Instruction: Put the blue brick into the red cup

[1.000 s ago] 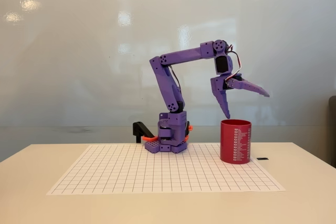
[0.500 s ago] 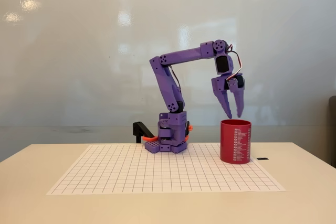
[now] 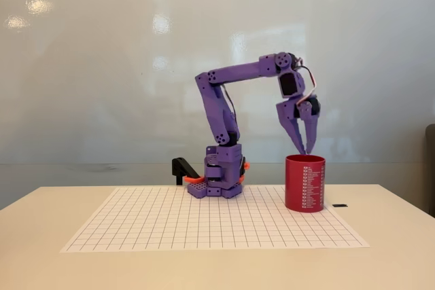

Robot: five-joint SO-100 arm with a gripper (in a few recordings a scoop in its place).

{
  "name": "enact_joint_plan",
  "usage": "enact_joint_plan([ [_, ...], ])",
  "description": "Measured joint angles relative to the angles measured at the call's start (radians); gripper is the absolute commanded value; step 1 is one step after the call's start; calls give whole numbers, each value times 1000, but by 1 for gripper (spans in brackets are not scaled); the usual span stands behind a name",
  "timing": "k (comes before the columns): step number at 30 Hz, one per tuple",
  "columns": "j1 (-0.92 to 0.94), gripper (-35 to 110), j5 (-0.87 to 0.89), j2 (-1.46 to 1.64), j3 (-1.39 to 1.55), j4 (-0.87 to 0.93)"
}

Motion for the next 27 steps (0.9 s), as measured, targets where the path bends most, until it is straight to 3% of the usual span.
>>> enact_joint_plan([
  [4,161,-1,17,-158,-114,-109],
  [13,684,-1,167,-150,-135,-291],
  [22,1184,-1,181,249,-112,-350],
  [27,1224,-1,127,568,-49,-265],
])
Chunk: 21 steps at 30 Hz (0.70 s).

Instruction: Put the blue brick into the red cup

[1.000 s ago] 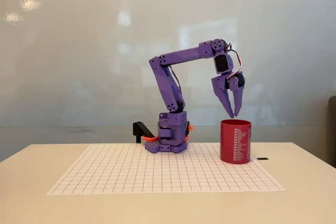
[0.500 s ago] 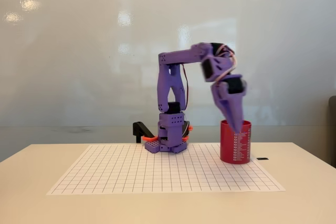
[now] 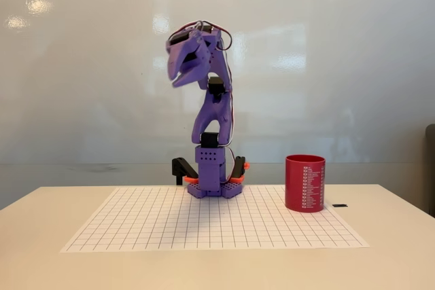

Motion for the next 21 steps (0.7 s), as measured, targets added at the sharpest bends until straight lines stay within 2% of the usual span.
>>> enact_joint_plan([
  [6,-114,-1,-3,428,25,156],
  [13,-232,-1,-60,792,115,281],
  [17,-270,-1,-92,830,190,311],
  [21,-351,-1,-118,830,390,284],
])
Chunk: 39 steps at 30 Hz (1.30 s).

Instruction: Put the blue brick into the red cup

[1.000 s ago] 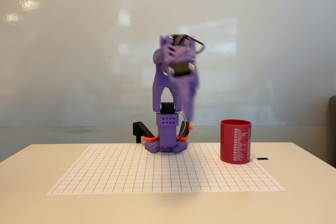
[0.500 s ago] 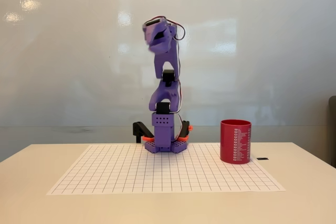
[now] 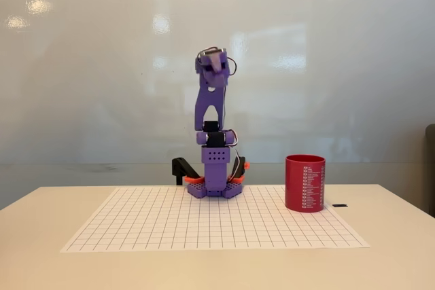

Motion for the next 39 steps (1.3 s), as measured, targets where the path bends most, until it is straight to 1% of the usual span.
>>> enact_joint_plan([
  [5,-18,-1,-28,-3,348,-89],
  [9,-40,-1,-41,-3,566,-133],
  [13,-41,-1,-57,-3,732,-161],
  [19,-23,-1,-57,-5,882,-192],
  [25,-23,-1,-9,-2,904,-192],
  [39,-21,-1,-8,-2,904,-192],
])
